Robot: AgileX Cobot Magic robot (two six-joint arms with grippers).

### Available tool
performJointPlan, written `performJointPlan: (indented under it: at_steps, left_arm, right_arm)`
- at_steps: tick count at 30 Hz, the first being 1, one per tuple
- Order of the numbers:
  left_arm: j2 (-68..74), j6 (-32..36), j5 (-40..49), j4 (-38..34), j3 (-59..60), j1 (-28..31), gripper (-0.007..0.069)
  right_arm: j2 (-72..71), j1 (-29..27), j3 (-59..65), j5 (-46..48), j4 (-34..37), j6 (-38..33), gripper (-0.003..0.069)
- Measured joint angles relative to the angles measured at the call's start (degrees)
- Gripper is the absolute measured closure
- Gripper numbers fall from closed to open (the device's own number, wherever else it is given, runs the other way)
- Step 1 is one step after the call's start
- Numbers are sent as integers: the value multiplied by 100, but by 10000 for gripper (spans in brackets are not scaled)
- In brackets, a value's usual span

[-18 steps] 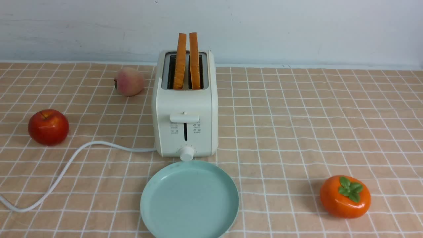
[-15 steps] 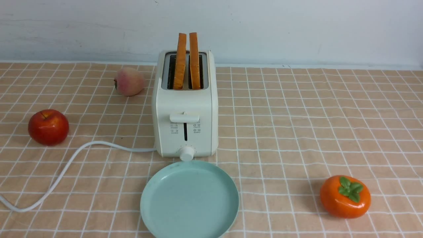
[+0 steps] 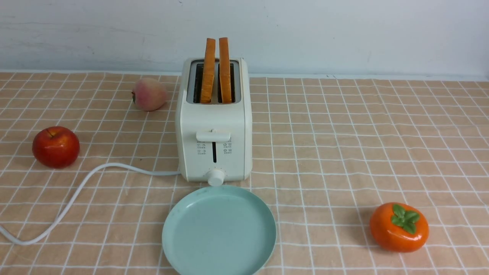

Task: Take toasted bread from bread machine on light coffee tablecloth place on plate.
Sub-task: 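Reach for a toast slice standing in the toaster with the left gripper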

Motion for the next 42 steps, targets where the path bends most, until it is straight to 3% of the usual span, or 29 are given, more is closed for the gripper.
performJointPlan:
  at_steps: [5,14,18,19,20,23,25,26,27,28,29,30,33,37,39,42]
  left_arm:
    - [0,-261,-540,-427,0,0,386]
    - [0,-1114,-2660,-1832,0,0,395]
    - [0,-1681,-4085,-1987,-33,0,536]
    - [0,-1697,-4116,-1973,-47,0,548]
    - [0,-1781,-4148,-1835,-241,0,618]
    - [0,-1844,-3428,-1508,-955,0,638]
    - [279,-1827,-1904,-1163,-2071,0,638]
    - [324,-1815,-1770,-1134,-2159,0,638]
    - [851,-1604,-627,-909,-2848,0,638]
    - [1210,-1399,-20,-766,-3321,0,638]
    - [1285,-1352,98,-746,-3395,0,638]
    - [1907,-964,1009,-653,-3950,0,638]
    - [3116,-410,2347,-766,-4711,0,638]
    - [4264,314,2728,-974,-5040,0,638]
    - [5091,738,2643,-1255,-5308,0,638]
    - [5878,1163,2563,-1693,-5781,0,638]
  right_arm:
    - [0,0,0,0,0,0,419]
    - [0,0,14,-151,197,49,419]
    - [0,0,46,-943,1400,424,419]
    - [0,0,46,-1043,1461,462,419]
    - [0,0,46,-1368,1854,560,419]
    - [0,0,46,-1785,2404,614,419]
    - [0,0,46,-1956,2640,630,419]
    - [0,0,46,-1962,2660,637,419]
    - [0,0,46,-2049,2887,788,419]
    - [0,0,26,-2059,3021,940,421]
    - [0,0,14,-2034,3048,996,421]
    - [0,14,-211,-1655,3134,1099,431]
    - [261,52,-1196,-384,2961,965,473]
    - [1281,52,-2598,1054,2648,691,560]
    - [2342,52,-3710,2342,2445,250,642]
    - [3279,52,-4465,3413,2366,-324,676]
